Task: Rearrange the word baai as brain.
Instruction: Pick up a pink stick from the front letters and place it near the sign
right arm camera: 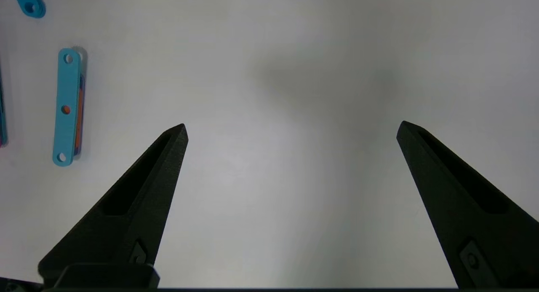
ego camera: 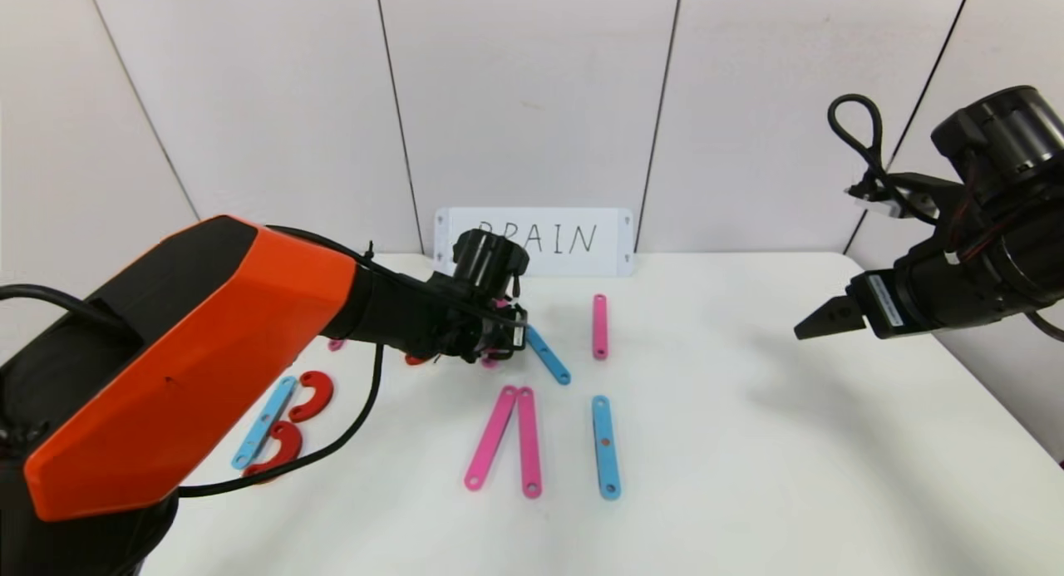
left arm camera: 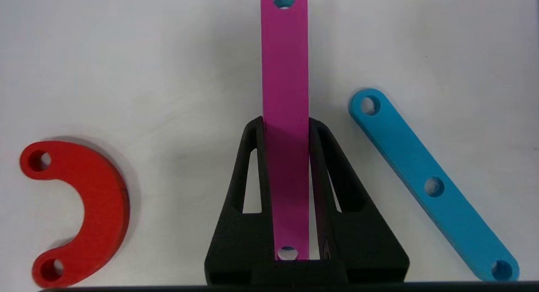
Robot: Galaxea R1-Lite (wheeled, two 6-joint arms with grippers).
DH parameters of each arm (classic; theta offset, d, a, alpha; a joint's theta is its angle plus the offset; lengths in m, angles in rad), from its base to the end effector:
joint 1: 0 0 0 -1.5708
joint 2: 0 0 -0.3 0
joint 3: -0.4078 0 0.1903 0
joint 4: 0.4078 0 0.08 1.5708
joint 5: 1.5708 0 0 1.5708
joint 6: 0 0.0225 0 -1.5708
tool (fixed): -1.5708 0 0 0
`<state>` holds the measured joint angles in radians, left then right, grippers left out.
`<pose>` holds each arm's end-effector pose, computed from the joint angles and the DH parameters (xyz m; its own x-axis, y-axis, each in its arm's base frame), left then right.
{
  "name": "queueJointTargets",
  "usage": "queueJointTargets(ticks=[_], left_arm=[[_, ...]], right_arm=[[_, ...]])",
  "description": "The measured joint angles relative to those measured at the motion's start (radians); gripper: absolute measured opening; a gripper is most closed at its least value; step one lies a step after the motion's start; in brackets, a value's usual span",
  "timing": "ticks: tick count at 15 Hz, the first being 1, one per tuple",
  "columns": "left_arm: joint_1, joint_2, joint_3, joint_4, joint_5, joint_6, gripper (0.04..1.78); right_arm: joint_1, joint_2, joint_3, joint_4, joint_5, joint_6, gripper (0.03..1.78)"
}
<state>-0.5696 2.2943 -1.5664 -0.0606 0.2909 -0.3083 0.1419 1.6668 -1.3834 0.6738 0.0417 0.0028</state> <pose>0.3900 -0.2421 0.1021 0.7884 -0.1643 -0.5929 0.1534 0.9857 -0.0692 0.2737 0.0400 0.2384 0.5636 0.1226 -0.8169 -0.1628 0.9860 0.0357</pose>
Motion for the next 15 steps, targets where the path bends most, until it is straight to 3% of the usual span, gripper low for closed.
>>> queueJointTargets(ticks=[3, 15], left_arm=[[-0.001, 0.031, -0.028, -0.001, -0.001, 0.001, 0.3], [-0.009, 0.045, -0.026, 0.003, 0.0, 0.002, 0.33]], right_arm=[[0.0, -0.002, 0.02, -0.044, -0.001, 0.001, 1.74], [0.0, -0.004, 0.026, -0.044, -0.001, 0.0, 1.74]])
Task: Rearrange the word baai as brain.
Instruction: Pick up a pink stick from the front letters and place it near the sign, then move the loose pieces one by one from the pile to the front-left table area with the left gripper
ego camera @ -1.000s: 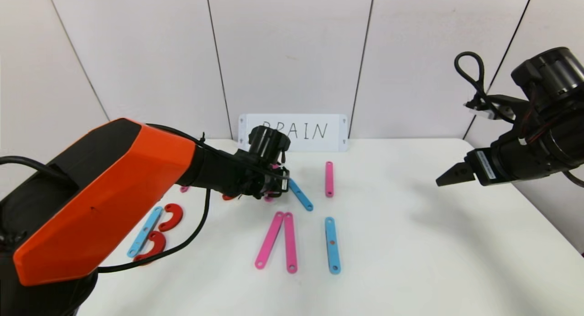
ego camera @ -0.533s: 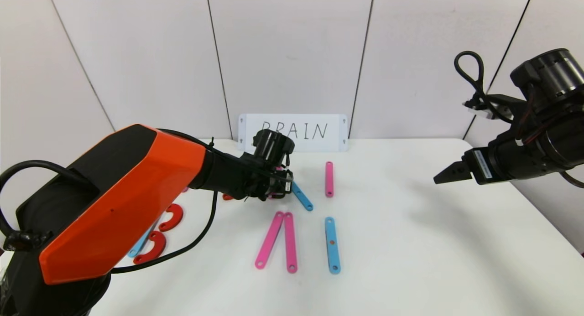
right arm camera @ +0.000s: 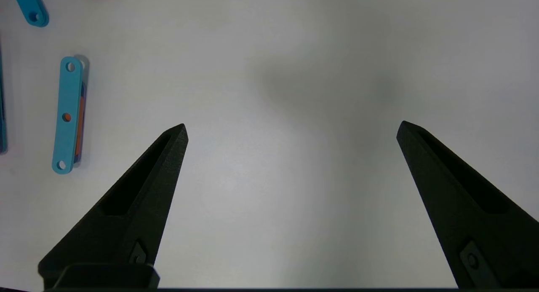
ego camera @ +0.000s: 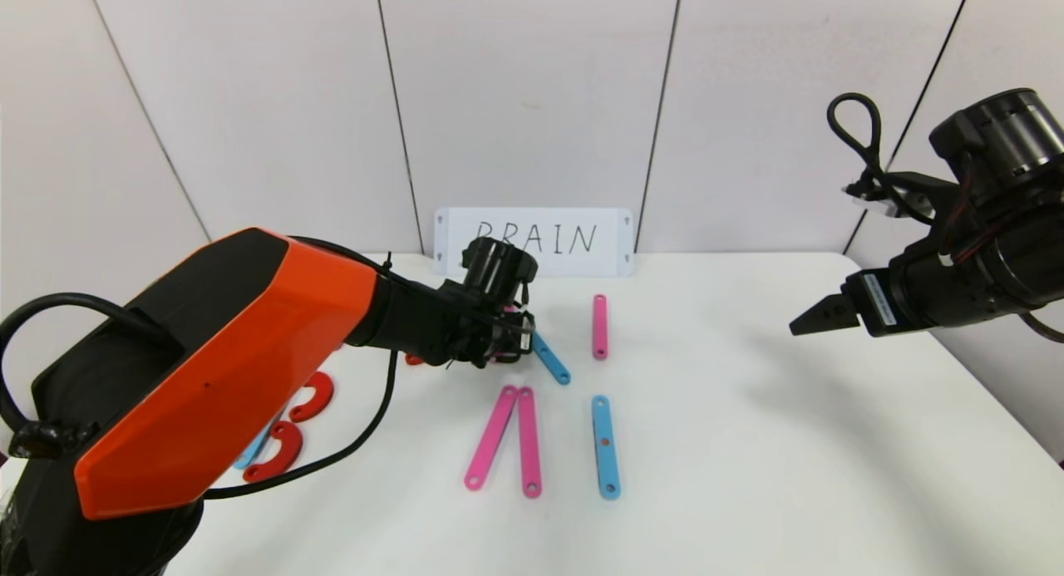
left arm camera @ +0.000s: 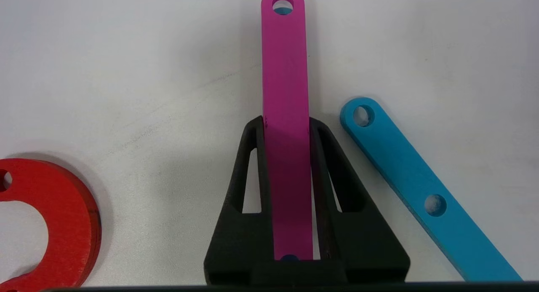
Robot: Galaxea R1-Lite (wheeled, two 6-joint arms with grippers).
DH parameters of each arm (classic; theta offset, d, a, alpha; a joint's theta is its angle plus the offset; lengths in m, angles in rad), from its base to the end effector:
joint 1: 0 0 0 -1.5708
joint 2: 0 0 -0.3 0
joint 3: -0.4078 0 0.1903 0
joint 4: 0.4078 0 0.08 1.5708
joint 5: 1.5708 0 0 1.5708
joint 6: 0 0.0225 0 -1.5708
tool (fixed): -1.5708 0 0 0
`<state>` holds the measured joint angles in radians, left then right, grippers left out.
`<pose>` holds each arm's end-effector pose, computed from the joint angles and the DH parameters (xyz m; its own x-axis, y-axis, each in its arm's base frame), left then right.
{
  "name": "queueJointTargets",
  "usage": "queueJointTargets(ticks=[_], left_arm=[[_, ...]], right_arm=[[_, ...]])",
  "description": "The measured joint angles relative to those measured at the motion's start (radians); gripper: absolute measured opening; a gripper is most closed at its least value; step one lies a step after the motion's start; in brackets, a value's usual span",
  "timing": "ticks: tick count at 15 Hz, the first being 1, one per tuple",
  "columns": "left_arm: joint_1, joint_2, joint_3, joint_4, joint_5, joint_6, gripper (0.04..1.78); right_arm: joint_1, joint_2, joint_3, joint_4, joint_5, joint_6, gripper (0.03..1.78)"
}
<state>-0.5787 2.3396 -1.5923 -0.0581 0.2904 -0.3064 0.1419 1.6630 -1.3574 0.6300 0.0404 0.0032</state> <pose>0.3940 -0.2497 0.0877 0.7756 -0.1647 -0.6093 0.1627 0.9849 -0.0592 0.2748 0.0402 0.2356 0.5812 0.1238 -0.8043 -0.1625 0.9861 0.0344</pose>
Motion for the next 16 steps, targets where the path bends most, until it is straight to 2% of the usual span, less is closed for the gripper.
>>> queueJointTargets(ticks=[3, 5, 8, 11, 13, 16], left_arm=[[-0.001, 0.0, 0.001, 0.0, 0.0, 0.0, 0.5], [-0.002, 0.001, 0.001, -0.003, 0.0, 0.0, 0.77], [-0.001, 0.0, 0.0, -0.011, 0.0, -0.001, 1.28], [0.004, -0.008, -0.004, -0.01, 0.0, -0.009, 1.6], [0.005, -0.013, -0.005, -0.01, 0.0, -0.012, 1.7], [0.017, -0.039, -0.008, -0.02, -0.001, -0.021, 1.71]], right_arm=[[0.001, 0.0, 0.0, 0.0, 0.0, 0.0, 1.74], [0.003, 0.0, 0.002, 0.0, 0.0, -0.001, 1.74], [0.007, 0.0, 0.007, -0.001, 0.0, -0.002, 1.74], [0.01, 0.004, 0.01, -0.001, -0.001, -0.003, 1.74], [0.012, 0.008, 0.01, -0.001, -0.001, -0.003, 1.74], [0.014, 0.011, 0.011, -0.002, -0.001, -0.003, 1.74]])
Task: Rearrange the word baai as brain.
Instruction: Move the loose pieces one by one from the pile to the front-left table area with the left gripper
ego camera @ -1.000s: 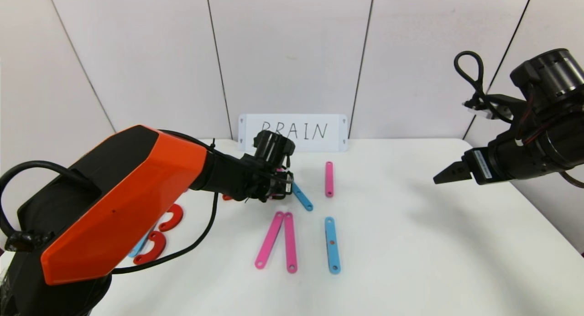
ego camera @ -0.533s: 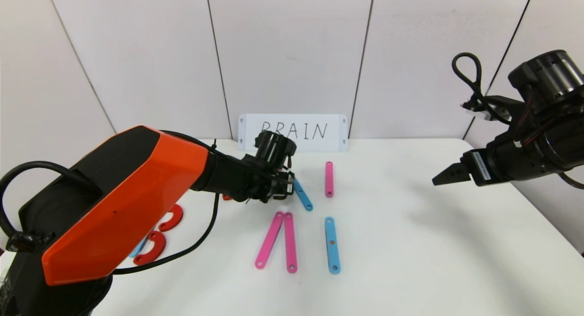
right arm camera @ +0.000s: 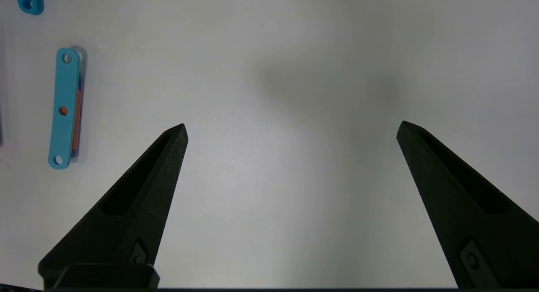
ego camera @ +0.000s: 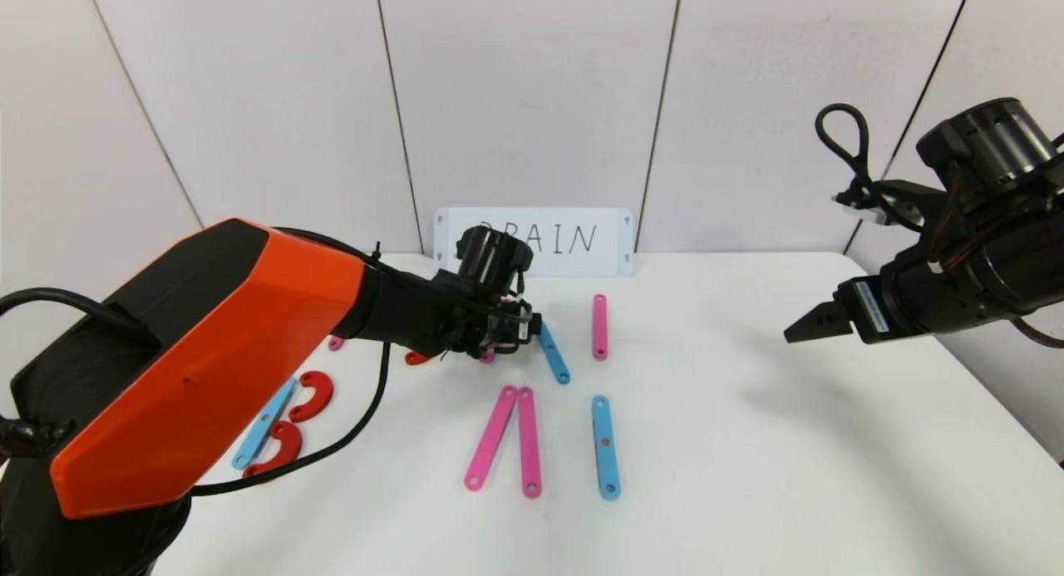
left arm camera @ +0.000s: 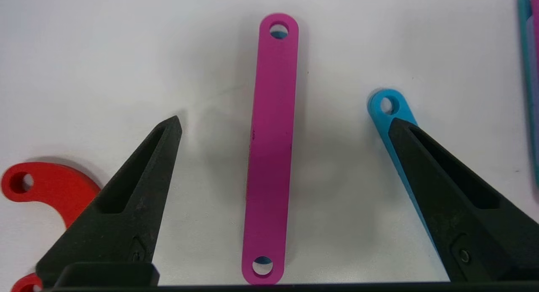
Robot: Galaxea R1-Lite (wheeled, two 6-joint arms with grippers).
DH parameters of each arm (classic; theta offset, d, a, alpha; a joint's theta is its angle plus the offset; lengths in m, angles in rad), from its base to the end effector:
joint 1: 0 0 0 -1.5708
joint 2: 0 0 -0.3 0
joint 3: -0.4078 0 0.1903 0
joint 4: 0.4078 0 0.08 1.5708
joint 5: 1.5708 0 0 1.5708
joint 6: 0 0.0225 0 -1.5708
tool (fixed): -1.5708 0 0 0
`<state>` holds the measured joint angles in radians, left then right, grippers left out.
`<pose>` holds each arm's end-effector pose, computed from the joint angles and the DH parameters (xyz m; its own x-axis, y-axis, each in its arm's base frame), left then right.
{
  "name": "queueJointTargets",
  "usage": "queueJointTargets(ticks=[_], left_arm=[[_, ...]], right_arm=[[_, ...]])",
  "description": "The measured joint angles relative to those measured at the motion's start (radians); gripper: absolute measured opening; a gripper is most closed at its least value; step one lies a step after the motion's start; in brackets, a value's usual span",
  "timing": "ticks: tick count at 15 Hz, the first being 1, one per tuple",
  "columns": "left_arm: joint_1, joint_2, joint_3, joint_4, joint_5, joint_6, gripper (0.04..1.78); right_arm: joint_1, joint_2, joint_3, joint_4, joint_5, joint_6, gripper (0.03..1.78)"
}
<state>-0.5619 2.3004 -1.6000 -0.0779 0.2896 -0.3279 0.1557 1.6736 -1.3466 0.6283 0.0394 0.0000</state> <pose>0.3967 -0.2422 0.1095 0.8110 -0.1732 -0.5588 0.1386 0.9849 -0.1040 0.2761 0.0442 0.2301 0.5638 0.1284 -0.8159 -0.1774 0.9836 0.0322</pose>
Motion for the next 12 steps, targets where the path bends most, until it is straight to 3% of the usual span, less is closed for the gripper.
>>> queueJointTargets(ticks=[5, 12], left_arm=[[0.046, -0.088, 0.013, -0.037, 0.001, -0.011, 1.72], [0.211, -0.203, 0.106, 0.184, 0.027, 0.03, 1.72]], right_arm=[[0.001, 0.001, 0.0, 0.0, 0.0, 0.0, 1.74], [0.014, 0.0, 0.005, -0.002, 0.001, 0.0, 1.74]])
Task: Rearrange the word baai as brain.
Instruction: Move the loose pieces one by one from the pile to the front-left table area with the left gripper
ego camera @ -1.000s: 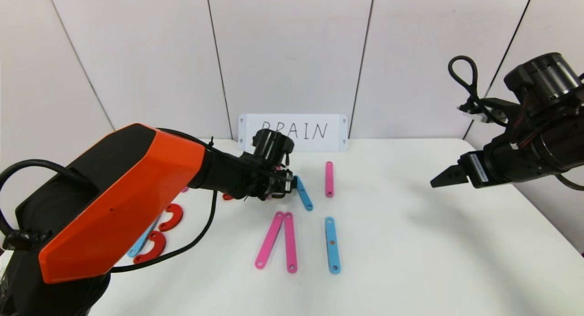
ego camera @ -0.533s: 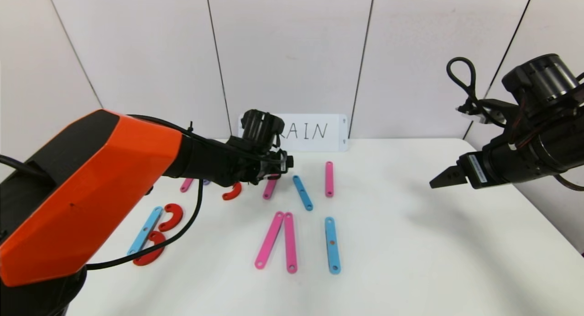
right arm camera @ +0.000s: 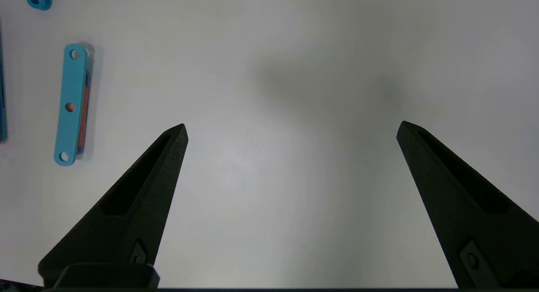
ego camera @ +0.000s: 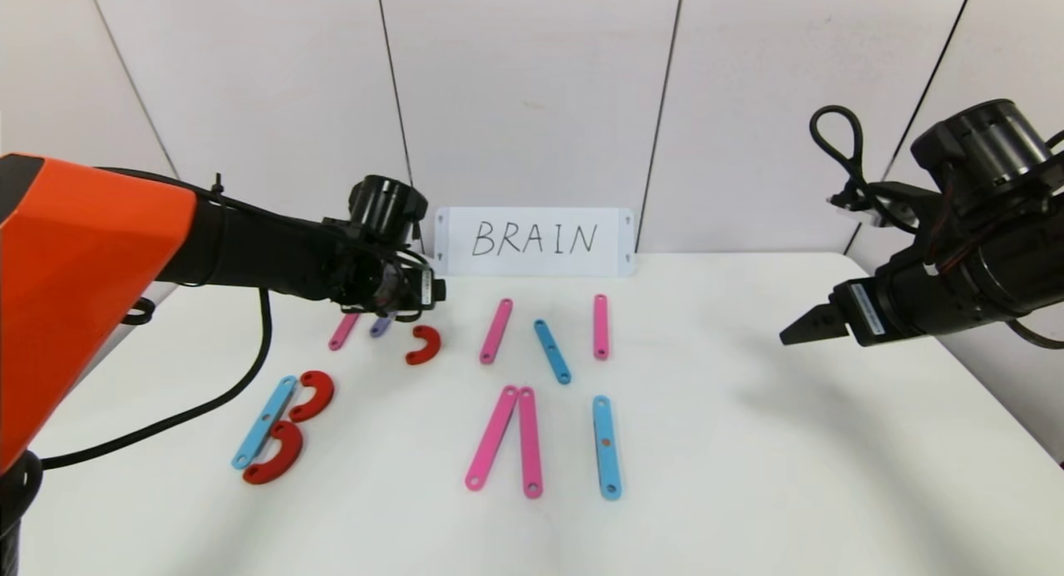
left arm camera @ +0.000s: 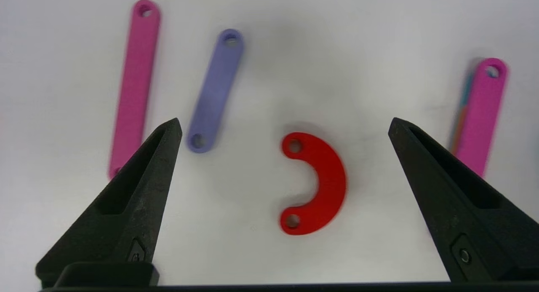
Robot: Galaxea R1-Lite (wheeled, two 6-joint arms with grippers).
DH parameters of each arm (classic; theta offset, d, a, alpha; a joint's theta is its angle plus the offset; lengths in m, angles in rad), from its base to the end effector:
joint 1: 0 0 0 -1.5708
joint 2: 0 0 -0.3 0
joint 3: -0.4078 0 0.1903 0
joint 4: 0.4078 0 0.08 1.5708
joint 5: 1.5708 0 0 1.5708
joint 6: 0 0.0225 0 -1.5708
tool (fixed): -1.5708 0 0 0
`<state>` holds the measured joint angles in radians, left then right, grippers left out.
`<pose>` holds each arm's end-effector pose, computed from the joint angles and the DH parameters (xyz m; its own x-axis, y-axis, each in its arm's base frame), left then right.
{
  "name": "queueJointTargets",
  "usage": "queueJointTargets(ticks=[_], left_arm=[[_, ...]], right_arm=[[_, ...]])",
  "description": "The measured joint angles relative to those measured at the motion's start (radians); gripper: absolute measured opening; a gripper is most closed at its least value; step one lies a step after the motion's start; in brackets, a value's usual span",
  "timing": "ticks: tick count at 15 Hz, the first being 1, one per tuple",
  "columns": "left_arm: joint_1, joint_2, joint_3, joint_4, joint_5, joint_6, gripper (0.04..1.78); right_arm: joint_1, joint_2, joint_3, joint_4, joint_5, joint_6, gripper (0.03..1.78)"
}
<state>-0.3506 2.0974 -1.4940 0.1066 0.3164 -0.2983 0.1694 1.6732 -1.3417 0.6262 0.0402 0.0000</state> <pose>0.3915 -0.1357 0.1563 0.7837 0.0447 -0.6195 -0.0797 0.9964 -0.0290 0.2752 0.0480 0.2291 0.5599 0.1365 -0.8172 -0.1912 0.9810 0.0329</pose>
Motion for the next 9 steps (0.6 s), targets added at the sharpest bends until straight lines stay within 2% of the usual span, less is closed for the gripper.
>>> queueJointTargets(ticks=[4, 9], left_arm=[[0.109, -0.054, 0.066, -0.01, 0.025, 0.096, 1.72], [0.186, -0.069, 0.082, -0.009, 0.025, 0.108, 1.72]], right_arm=[[0.005, -0.006, 0.005, 0.0, 0.0, 0.0, 1.74], [0.007, -0.006, 0.006, 0.0, 0.001, 0.0, 1.74]])
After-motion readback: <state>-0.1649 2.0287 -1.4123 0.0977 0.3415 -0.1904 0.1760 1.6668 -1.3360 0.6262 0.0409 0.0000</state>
